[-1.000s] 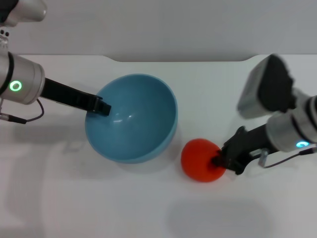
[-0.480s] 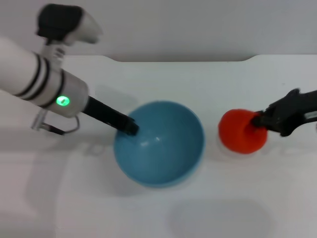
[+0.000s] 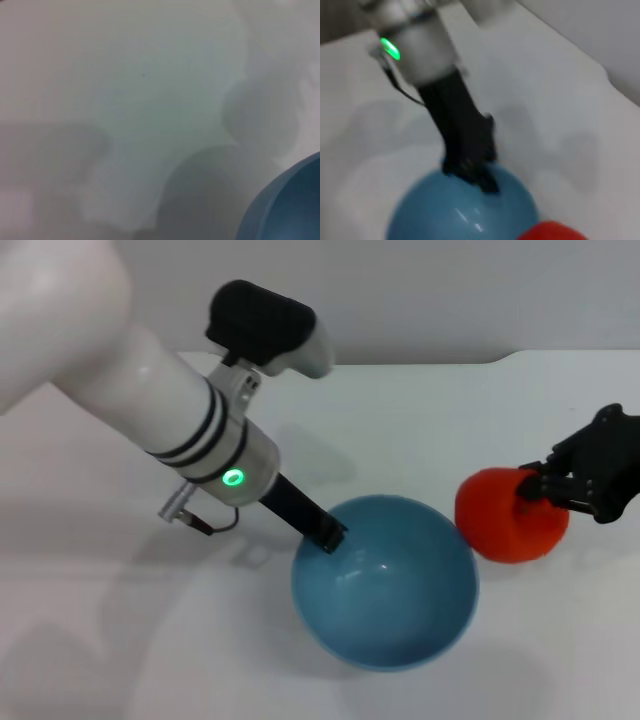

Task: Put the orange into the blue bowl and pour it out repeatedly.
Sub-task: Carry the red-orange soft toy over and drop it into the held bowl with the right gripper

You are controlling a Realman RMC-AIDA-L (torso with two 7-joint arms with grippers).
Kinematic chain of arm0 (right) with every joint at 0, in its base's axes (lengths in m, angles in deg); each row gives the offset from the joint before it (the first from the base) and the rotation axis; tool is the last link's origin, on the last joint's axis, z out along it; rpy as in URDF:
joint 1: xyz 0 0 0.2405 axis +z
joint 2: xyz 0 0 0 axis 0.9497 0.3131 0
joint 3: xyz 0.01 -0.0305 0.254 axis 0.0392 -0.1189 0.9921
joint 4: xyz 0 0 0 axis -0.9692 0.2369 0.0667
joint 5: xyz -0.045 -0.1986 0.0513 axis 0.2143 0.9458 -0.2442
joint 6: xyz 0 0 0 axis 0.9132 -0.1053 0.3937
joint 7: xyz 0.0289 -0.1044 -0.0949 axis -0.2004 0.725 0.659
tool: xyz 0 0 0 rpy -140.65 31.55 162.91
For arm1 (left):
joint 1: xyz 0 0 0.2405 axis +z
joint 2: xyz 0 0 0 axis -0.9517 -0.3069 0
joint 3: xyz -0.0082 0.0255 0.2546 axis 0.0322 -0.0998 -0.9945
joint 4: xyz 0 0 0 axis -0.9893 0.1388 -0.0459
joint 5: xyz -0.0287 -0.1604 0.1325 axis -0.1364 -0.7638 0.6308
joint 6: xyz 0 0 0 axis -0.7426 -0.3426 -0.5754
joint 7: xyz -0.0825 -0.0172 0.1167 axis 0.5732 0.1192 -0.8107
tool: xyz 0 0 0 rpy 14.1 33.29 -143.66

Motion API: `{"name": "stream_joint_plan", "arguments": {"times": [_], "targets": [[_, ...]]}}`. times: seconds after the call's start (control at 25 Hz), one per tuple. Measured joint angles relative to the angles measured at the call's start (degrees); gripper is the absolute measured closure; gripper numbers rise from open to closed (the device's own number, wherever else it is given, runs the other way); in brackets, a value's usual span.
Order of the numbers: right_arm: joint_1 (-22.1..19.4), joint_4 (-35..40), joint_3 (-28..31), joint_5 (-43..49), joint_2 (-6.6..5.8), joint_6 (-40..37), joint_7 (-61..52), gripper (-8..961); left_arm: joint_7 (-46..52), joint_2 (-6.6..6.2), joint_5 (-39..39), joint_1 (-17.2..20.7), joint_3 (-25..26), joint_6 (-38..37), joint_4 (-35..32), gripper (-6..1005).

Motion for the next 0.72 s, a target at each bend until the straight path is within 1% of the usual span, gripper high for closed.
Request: {"name": "stream_joint_plan", "arguments": {"times": [0.16,0.24,0.44,0.72], "targets": [[0.18,1.05,-0.19,-5.43,0.0,-1.38,0.02,921,1.55,0.07,-0.15,-0.64,-3.29,1.0,0.06,1001],[0.5,0.61,-0.98,-6.58,-0.02,-1.53,0.03,918,1.77,0.1,-1.05,-0.84,-3.87,1.39,0.07,1000],[1.64,-1.99,-5.55,-6.56,-0.08,-1.58,-0.96,911,1.68,0.1,-2.32,-0.95,-3.78,1.75,0.09,1001],[2.22,-4.71,-8.98,-5.94,-0.11,-0.63,-2.05,901,1.67,0.09,-2.75,-0.98,-4.04,1.71,-0.33,1000]]}}
